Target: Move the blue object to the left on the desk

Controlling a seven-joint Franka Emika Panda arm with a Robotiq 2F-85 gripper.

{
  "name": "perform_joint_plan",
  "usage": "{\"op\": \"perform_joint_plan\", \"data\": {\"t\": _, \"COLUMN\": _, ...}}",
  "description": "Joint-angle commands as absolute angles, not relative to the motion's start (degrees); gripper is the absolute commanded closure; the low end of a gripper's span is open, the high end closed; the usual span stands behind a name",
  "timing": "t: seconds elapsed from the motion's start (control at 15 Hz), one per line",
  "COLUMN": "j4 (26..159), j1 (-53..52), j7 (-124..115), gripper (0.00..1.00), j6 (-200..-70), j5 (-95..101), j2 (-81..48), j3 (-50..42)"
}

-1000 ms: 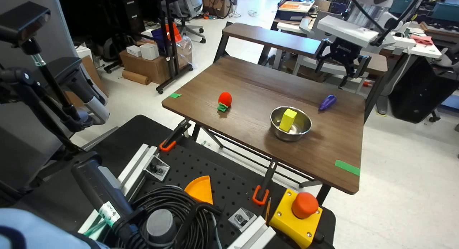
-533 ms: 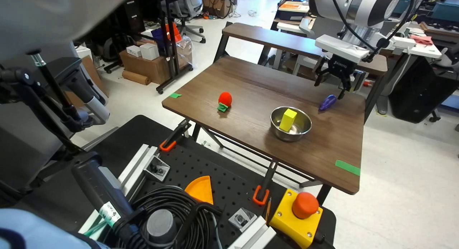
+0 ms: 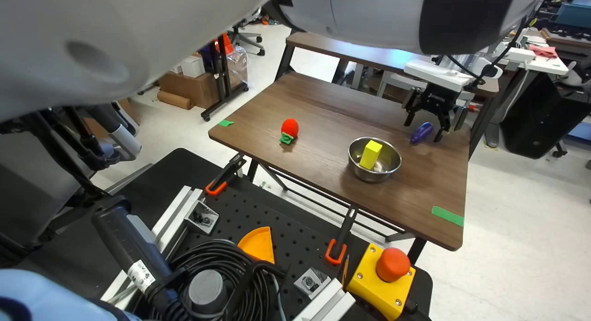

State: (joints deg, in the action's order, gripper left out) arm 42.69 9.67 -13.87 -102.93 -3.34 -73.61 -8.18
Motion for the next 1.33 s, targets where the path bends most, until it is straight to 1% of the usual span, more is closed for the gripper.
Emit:
{"op": "perform_joint_plan", "data": {"t": 0.0, "j4": 34.96, "j1": 10.49, "j7": -15.37, "gripper": 0.35, "j6": -99.39, "j5": -1.76, "j2": -77.97, "j3": -8.32}}
{"op": "perform_joint_plan", "data": {"t": 0.13, "j4": 33.0, "j1": 10.64, "j7": -15.36, "gripper": 0.51, "j6": -98.98, "j5": -1.09, "j2": -78.98, "j3": -8.35}}
{"op": "perform_joint_plan", "data": {"t": 0.4, "j4": 29.5, "j1": 10.62, "j7": -14.96, "gripper": 0.81, "j6": -97.06, "j5": 0.1, "j2": -80.6, "j3": -8.32}}
{"op": "perform_joint_plan", "data": {"t": 0.53, "j4": 31.41, "j1": 9.58, "j7": -14.59, "gripper": 0.93, "j6": -97.4, "j5": -0.07, "j2": -79.07, "j3": -8.88}}
{"op": "perform_joint_plan", "data": {"t": 0.73, "j4": 33.9, "j1": 7.36, "j7": -11.01, "gripper": 0.92, "j6": -96.78, "j5": 0.32, "j2": -75.8, "j3": -8.19}}
{"op": "perform_joint_plan", "data": {"t": 1.27, "j4": 38.89, "j1": -3.43, "j7": 3.98, "gripper": 0.92, "j6": -97.82, "j5": 0.65, "j2": -70.04, "j3": -6.29}}
